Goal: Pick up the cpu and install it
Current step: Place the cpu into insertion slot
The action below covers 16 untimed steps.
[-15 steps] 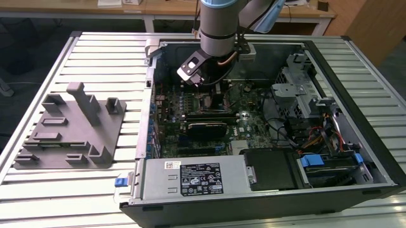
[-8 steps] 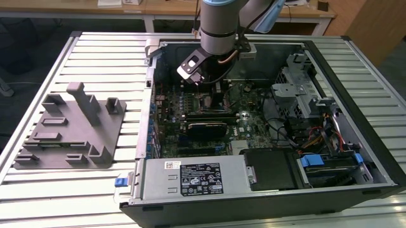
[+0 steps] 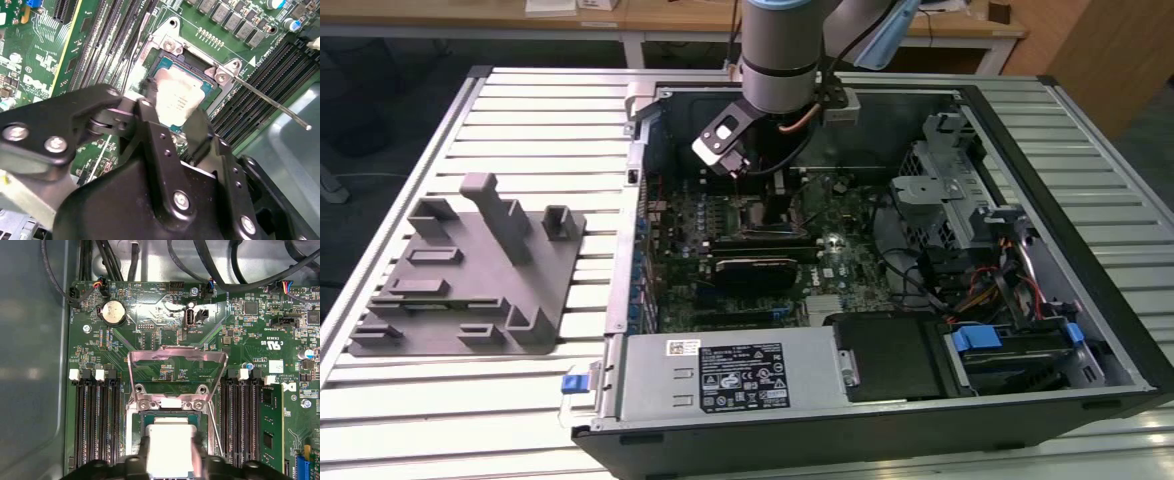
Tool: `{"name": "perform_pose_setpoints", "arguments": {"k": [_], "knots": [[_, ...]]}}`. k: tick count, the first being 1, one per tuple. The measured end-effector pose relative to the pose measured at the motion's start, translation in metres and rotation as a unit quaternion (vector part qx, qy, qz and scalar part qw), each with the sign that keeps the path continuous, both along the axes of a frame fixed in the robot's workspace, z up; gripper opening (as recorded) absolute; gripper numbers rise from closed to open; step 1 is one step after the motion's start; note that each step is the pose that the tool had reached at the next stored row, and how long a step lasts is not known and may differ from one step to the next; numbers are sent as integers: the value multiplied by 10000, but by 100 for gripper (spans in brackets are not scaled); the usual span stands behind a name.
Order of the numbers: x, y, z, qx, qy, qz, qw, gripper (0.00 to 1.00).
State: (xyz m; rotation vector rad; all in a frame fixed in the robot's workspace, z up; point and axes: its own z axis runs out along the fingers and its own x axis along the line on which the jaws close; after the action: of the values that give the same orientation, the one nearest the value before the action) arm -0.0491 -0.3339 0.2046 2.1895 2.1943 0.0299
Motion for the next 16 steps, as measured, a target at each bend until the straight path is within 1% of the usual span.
{"name": "perform_pose_setpoints", "arguments": {"k": [2,3,4,5,8,9,10,16], "knots": [[0,0,0,0,0,0,10000,38],[0,0,0,0,0,0,10000,38],[0,0,0,0,0,0,10000,33],[0,0,1,0,0,0,10000,33],[0,0,1,0,0,0,10000,15],[0,0,1,0,0,0,10000,15],[0,0,1,0,0,0,10000,11],[0,0,0,0,0,0,10000,11]]}}
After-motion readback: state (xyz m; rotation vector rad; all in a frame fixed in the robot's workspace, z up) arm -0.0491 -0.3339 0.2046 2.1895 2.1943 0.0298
